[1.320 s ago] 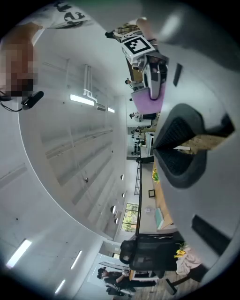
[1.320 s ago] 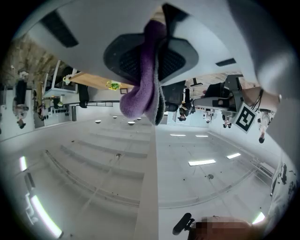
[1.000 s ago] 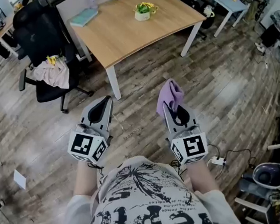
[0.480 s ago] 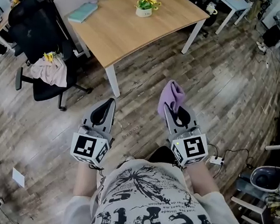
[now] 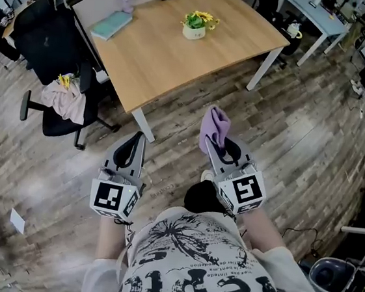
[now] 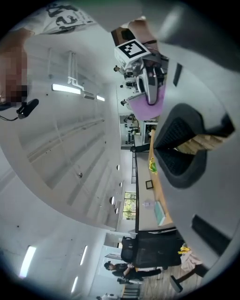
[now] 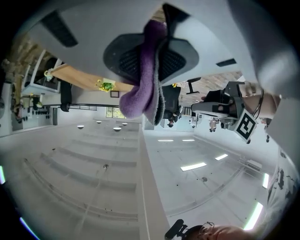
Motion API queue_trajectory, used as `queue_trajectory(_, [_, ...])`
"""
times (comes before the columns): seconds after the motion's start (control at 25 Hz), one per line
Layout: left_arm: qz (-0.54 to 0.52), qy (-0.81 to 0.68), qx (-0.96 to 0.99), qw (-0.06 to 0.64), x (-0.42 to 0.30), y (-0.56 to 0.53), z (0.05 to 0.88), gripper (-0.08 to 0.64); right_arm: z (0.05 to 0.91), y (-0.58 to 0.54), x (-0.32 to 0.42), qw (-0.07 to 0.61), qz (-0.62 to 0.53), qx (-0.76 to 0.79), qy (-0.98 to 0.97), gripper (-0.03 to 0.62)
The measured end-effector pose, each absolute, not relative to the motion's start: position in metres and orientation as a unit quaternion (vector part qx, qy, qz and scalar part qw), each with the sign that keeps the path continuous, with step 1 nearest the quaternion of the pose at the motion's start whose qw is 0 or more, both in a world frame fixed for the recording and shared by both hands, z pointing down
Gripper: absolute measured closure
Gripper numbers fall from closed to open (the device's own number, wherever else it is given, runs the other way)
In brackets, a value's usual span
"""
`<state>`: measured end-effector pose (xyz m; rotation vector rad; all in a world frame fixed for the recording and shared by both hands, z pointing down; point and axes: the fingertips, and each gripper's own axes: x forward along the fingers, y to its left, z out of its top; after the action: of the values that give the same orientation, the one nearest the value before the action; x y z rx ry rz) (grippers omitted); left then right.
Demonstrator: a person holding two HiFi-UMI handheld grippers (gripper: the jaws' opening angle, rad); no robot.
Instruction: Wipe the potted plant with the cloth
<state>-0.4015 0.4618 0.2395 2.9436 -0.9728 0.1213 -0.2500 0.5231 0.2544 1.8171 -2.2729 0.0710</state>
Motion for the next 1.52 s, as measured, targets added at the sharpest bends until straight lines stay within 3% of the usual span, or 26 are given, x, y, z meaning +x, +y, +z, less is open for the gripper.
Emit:
queue_trajectory(0.52, [0.034,-0.386,0.921,0.04,-0.223,0.357,0.229,0.557,0.247,0.402,-0.06,0.127,0.031,0.56,-0.818,0.52])
queue_trajectory(0.92, [0.074,-0.377,0.92,0.076,-0.151,0.266,0.274,0.557,0.296,0.319,0.007,0.157,0.072,0.549,-0.818,0.52])
queue_trajectory(1.52, [0.113,-0.382,0.911,0.104,-0.057,0.041,0.344,0.557,0.337,0.08,0.111,0.22,0.087,0.555,-0.798,0.518])
